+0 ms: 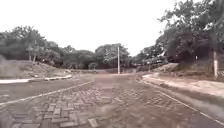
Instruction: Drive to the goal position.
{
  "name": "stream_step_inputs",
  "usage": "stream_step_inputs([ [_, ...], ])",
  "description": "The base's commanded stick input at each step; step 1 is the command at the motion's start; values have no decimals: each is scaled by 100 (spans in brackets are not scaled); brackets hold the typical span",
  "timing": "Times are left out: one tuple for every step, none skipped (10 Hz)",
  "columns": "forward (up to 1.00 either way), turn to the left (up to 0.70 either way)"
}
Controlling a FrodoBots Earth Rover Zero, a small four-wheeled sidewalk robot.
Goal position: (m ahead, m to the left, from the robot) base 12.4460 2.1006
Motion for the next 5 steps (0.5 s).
stream_step_inputs([
  [100, 27],
  [100, 3],
  [100, 0],
  [100, 0],
  [100, 0],
])
